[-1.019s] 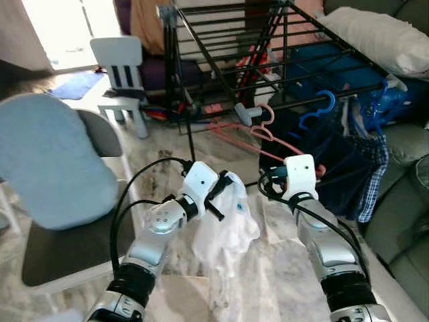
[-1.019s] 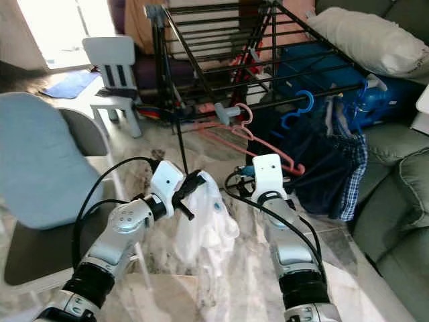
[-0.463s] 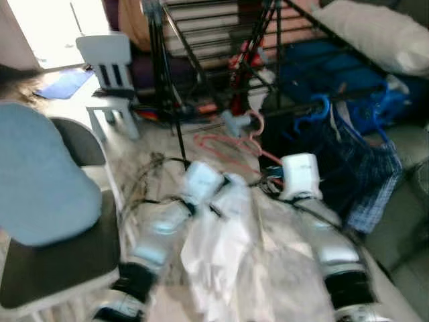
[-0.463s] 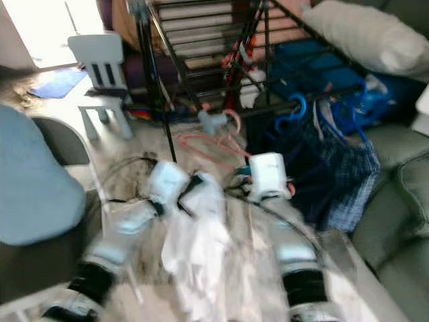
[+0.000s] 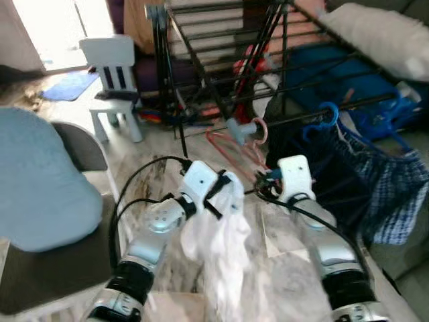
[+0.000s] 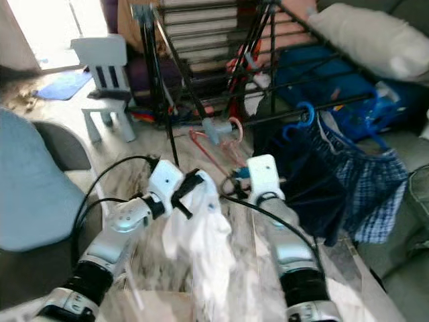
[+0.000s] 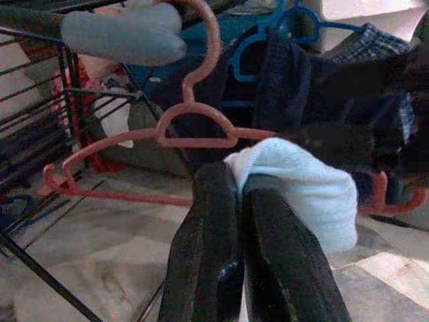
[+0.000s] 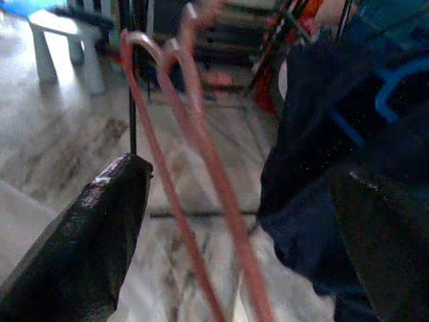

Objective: Hang hanger

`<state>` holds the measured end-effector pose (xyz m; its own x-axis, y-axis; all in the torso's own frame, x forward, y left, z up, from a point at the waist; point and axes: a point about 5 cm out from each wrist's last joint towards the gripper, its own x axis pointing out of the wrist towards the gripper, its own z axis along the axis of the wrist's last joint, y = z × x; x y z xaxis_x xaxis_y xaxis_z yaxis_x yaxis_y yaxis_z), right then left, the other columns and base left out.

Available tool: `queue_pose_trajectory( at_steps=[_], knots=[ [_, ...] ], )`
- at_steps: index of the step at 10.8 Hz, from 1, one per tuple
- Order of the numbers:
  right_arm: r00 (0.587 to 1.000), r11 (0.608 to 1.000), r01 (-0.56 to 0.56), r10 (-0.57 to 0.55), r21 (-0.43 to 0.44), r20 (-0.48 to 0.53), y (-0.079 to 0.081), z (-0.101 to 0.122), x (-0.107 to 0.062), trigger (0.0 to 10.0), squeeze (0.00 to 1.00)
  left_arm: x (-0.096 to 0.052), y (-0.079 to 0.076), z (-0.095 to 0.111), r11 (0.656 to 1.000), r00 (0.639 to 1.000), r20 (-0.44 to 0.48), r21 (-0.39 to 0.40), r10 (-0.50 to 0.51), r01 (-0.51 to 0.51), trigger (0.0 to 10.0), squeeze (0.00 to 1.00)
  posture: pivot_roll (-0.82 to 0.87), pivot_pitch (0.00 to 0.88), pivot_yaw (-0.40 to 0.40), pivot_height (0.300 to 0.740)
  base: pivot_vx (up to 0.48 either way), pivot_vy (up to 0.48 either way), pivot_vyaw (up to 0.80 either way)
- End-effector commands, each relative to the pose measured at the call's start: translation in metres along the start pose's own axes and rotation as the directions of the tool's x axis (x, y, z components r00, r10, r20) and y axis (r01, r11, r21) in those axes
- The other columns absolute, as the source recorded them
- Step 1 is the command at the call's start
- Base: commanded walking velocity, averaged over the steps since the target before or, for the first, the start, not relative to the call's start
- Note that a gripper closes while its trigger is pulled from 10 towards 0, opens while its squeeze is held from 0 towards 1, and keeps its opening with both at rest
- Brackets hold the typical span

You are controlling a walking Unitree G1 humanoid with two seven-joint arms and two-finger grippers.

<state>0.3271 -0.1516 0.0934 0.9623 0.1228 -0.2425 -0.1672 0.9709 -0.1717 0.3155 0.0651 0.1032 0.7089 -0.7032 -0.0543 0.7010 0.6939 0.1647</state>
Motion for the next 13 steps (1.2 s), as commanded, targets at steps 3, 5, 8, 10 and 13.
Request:
queue_pose_trajectory(
  at_steps=[3, 5, 8, 10, 13],
  knots=[
    [0.994, 0.997, -0.071, 0.070, -0.014, -0.084, -0.003, -0.005, 0.010, 10.0, 0.00, -0.002, 0.011, 0.004, 0.999, 1.000, -0.004, 0.028, 0.021, -0.021, 10.0, 0.00, -0.18, 0.000, -0.005, 0.740, 0.000, 0.000, 0.00],
    [0.990, 0.996, -0.092, 0.092, 0.001, -0.107, 0.001, -0.006, 0.018, 10.0, 0.00, -0.004, 0.017, 0.004, 0.999, 1.000, -0.011, 0.046, 0.027, -0.026, 10.0, 0.00, -0.16, 0.000, -0.010, 0.740, 0.000, 0.000, 0.00],
    [0.990, 0.996, -0.082, 0.084, 0.025, -0.109, -0.003, -0.002, 0.028, 6.9, 0.00, -0.004, 0.018, 0.003, 0.999, 1.000, -0.016, 0.048, 0.027, -0.026, 10.0, 0.00, -0.16, 0.000, -0.006, 0.740, 0.000, 0.000, 0.00],
    [0.992, 0.995, -0.069, 0.076, 0.068, -0.097, 0.000, 0.005, 0.036, 0.0, 0.00, -0.001, 0.013, 0.003, 0.999, 1.000, -0.017, 0.050, 0.012, -0.011, 10.0, 0.00, -0.16, 0.000, -0.004, 0.740, 0.000, 0.000, 0.00],
    [0.990, 0.993, -0.094, 0.101, 0.075, -0.098, 0.012, 0.008, 0.041, 0.7, 0.00, -0.001, 0.014, 0.004, 0.998, 1.000, -0.018, 0.057, 0.009, -0.008, 10.0, 0.00, -0.15, 0.000, -0.010, 0.740, 0.000, 0.000, 0.00]
  ],
)
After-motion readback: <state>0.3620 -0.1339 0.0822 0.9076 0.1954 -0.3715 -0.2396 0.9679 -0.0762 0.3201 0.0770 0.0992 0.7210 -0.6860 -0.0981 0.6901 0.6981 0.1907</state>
